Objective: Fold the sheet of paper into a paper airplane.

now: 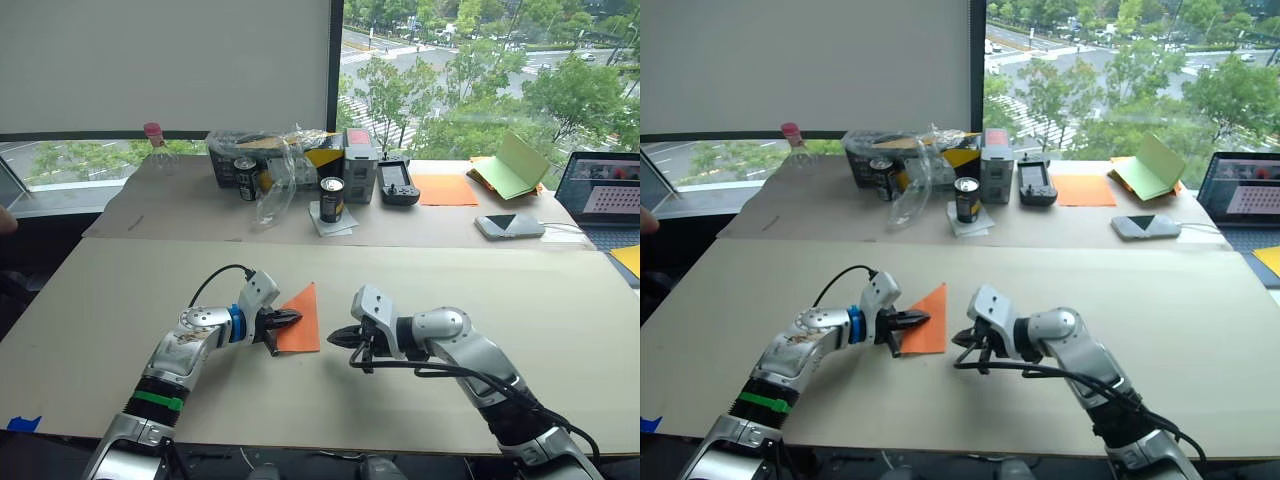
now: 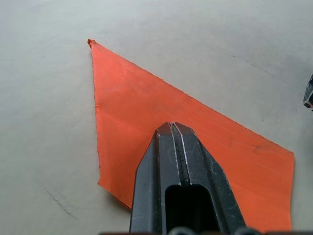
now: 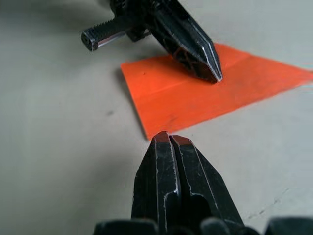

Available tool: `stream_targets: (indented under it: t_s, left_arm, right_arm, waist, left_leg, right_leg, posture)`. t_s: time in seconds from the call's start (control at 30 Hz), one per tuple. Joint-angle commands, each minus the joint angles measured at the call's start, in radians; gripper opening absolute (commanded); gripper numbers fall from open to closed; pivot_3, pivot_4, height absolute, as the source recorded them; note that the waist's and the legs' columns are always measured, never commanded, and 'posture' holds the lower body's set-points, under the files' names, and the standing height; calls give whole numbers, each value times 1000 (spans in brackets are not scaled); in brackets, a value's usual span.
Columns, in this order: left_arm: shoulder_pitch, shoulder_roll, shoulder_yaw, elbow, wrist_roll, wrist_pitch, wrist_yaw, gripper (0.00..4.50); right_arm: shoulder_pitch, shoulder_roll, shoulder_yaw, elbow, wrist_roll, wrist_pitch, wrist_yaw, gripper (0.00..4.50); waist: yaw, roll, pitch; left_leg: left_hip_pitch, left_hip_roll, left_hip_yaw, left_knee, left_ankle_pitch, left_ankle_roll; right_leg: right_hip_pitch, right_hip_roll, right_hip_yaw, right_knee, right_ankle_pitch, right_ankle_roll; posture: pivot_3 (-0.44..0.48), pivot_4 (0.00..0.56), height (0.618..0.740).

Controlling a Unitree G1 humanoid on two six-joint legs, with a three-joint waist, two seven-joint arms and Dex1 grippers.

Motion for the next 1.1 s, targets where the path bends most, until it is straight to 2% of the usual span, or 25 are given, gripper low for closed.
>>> stream_targets:
  t_s: [0.03,0.3,0.4,0.6,0.73,0.87,0.93,0.97,1.03,1.1]
  left_arm:
    - [9,5,1,-8,3,22,3,17]
    - [-21,16,41,-14,-36,84,-1,17]
    - [-33,23,70,-13,-63,117,-2,17]
    - [-152,59,191,72,-128,199,18,17]
    - [-202,113,192,114,-146,270,-37,17]
    - [-254,145,194,167,-146,340,-49,1156]
    - [-285,153,200,188,-157,389,-60,1866]
    - [-308,157,167,206,-123,399,-48,2232]
    - [-384,172,78,282,-100,545,-83,2855]
    - [-454,183,50,353,-146,662,-176,2855]
  right_arm:
    - [-32,61,34,84,-30,-54,-55,0]
    - [-60,143,100,300,-119,-123,-125,0]
    - [-56,147,108,315,-127,-123,-123,0]
    - [-52,154,112,328,-128,-132,-123,0]
    - [-54,168,115,330,-127,-135,-127,0]
    - [-59,181,118,350,-132,-150,-130,0]
    - [-64,185,119,358,-134,-156,-130,0]
    - [-66,186,119,362,-135,-160,-129,0]
    - [-71,188,119,372,-137,-169,-131,0]
    - [-74,195,119,382,-141,-175,-135,0]
  waist:
    - [0,0,0]
    - [-4,0,0]
    - [-8,0,0]
    - [-8,0,0]
    - [-17,0,0]
    - [-28,0,0]
    - [-29,0,0]
    - [-29,-1,0]
    - [-28,-1,0]
    - [-30,-1,0]
  left_leg:
    - [0,0,0,0,0,0]
    - [0,0,0,0,0,0]
    - [1,0,0,0,0,0]
    - [2,1,0,0,0,0]
    - [2,1,0,0,0,0]
    - [2,1,0,0,0,0]
    - [2,1,0,0,0,0]
    - [2,1,0,0,0,0]
    - [2,1,-1,0,0,0]
    - [2,1,-1,0,0,0]
  right_leg:
    - [0,0,0,0,0,0]
    - [0,0,0,1,4,-6]
    - [0,1,0,2,3,-6]
    - [0,1,0,3,0,0]
    - [0,1,0,3,0,-1]
    - [0,1,0,3,0,-1]
    - [-1,2,0,4,0,-1]
    - [-1,2,0,4,0,-1]
    - [-1,2,0,5,0,-1]
    - [0,2,0,5,0,0]
  posture:
    - [0,150,732]
    - [0,150,732]
    - [0,150,732]
    - [0,150,732]
    - [0,150,732]
    - [0,150,732]
    - [0,150,732]
    - [0,150,732]
    - [0,150,732]
    - [0,150,732]
